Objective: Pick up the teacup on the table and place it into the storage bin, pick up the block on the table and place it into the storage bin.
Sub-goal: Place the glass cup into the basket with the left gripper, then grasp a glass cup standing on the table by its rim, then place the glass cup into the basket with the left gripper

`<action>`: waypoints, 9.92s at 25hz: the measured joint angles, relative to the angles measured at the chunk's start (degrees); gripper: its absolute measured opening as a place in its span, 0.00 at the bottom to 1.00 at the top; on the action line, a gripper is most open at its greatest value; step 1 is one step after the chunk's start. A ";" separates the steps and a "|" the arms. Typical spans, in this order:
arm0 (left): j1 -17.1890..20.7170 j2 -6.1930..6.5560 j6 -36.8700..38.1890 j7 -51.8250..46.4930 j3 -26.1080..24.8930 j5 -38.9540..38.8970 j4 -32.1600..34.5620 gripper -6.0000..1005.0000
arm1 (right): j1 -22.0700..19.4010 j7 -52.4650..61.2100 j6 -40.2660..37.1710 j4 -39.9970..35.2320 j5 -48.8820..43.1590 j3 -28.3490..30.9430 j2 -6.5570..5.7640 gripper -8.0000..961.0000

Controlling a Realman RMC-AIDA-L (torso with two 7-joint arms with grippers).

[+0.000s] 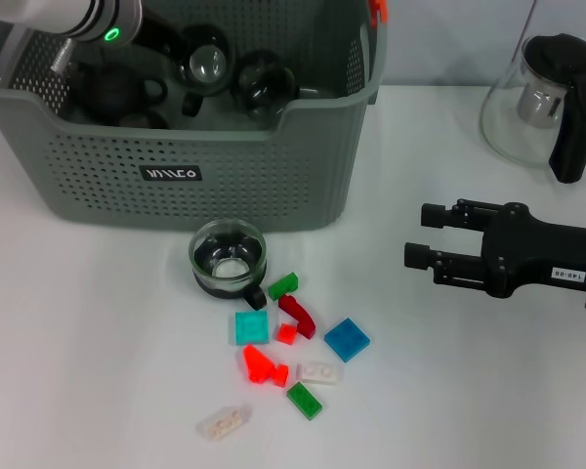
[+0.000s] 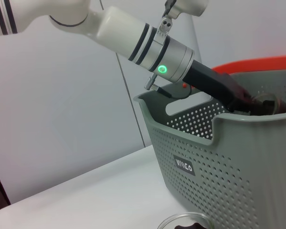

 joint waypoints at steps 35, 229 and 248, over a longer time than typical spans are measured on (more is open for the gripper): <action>1.82 -0.75 -1.21 -0.01 -0.13 0.08 1.44 0.38 | 0.00 0.00 0.00 0.15 0.00 -0.45 0.00 0.74; 2.17 0.77 11.44 9.49 -4.94 -12.26 8.04 0.04 | -2.29 0.70 -0.70 3.51 -0.09 3.24 -0.52 0.74; 1.86 -4.79 -1.24 9.16 -1.06 -0.14 1.36 0.04 | -2.29 0.70 -0.46 3.22 -0.08 3.24 -0.34 0.74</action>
